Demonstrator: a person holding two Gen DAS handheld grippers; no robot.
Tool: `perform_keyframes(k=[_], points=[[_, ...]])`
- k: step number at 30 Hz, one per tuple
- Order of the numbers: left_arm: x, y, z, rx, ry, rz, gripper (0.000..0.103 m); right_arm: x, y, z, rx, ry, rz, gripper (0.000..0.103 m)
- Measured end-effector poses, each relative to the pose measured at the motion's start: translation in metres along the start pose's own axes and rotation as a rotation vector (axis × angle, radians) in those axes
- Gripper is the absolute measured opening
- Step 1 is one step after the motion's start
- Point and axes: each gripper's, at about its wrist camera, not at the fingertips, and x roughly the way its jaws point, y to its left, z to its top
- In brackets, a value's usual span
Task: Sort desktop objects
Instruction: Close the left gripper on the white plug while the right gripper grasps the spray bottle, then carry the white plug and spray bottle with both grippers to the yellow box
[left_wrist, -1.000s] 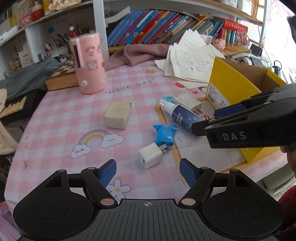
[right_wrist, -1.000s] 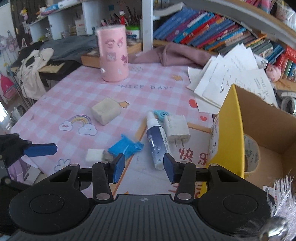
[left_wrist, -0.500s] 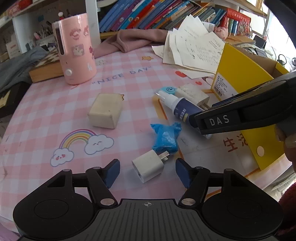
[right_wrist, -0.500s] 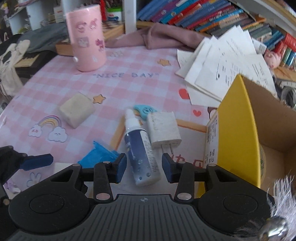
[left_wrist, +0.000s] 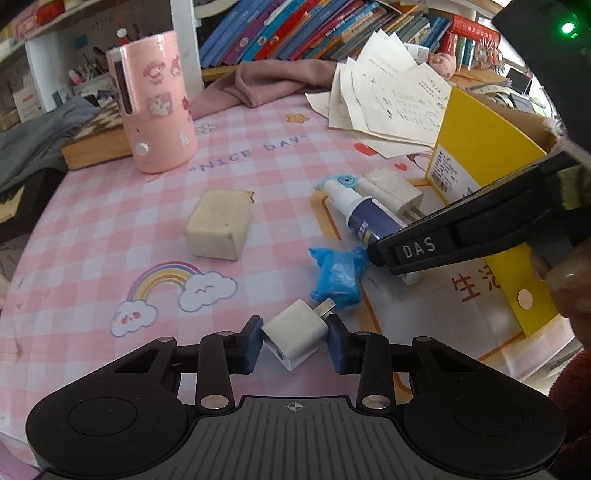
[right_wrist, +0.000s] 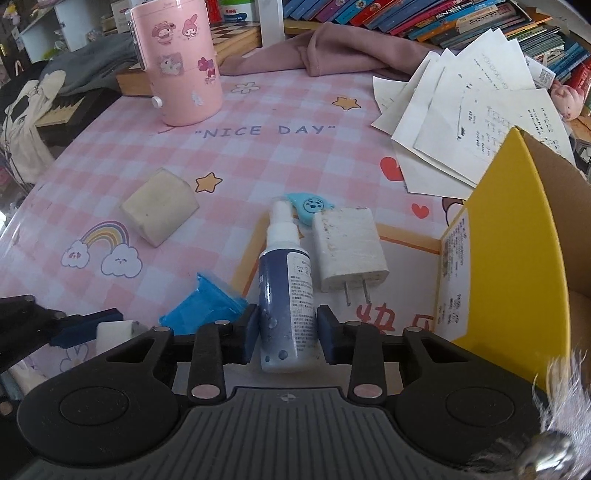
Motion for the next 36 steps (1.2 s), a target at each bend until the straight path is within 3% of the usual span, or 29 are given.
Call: perform_keyframes(k=[12,25,36], points=[[-0.015,0.021,0.0,-0.105,-0.028,0.012,0.035,0.001,-0.001,0.001,0.012,-0.015,0.0,0.031],[-0.055,0.033,0.008,-0.167,-0.125,-0.005,0.035,-0.064,-0.001,-0.005,0.04,-0.184,0.064,0.03],[-0.111,0.03,0.016,-0.132,-0.236,-0.05,0.035,-0.123,0.002,-0.028,0.077,-0.25,0.109,0.031]])
